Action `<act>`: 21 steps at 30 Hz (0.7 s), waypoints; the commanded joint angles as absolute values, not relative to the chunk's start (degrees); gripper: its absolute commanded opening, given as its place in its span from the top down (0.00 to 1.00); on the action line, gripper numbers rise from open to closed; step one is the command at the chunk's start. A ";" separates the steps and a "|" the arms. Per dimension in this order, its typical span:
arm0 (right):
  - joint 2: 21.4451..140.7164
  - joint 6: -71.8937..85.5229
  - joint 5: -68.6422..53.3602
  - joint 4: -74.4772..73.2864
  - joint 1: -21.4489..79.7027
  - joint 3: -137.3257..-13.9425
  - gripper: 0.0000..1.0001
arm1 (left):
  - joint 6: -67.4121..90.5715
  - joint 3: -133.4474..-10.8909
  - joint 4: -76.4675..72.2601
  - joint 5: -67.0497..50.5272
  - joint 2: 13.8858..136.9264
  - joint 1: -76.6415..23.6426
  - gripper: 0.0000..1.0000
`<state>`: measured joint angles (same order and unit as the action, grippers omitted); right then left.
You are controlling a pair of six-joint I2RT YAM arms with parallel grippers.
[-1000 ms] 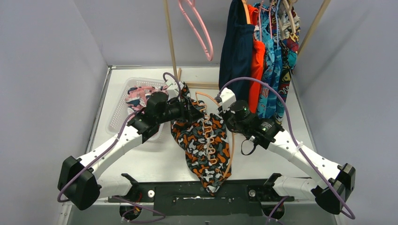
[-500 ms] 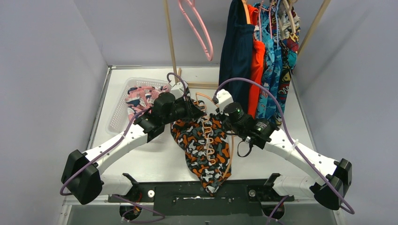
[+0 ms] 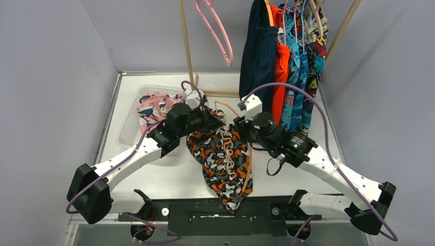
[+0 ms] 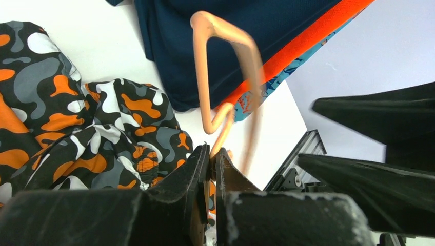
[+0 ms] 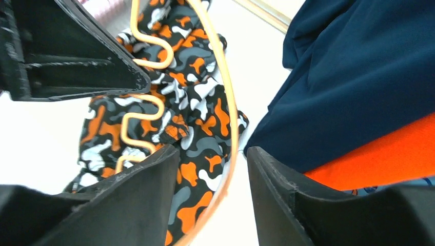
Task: Remove the shorts from the hanger
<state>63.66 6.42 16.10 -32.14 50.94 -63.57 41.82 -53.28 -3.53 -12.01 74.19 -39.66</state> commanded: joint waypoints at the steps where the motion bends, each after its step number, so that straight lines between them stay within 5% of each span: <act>1: 56.45 14.19 19.70 -30.41 51.37 -65.51 0.41 | 41.97 -51.13 -14.87 -12.18 69.86 -38.54 1.00; 4: 51.08 22.98 20.88 -32.68 50.41 -62.47 0.31 | 41.74 -49.35 -18.21 -12.07 67.67 -38.22 1.00; 11: 38.49 43.61 11.09 -25.39 49.39 -44.65 0.26 | 41.91 -45.56 -23.84 -13.43 65.09 -37.86 1.00; 21: 47.32 53.09 13.07 -4.27 48.72 -28.77 0.26 | 42.89 -40.34 -32.10 -16.97 60.44 -37.75 1.00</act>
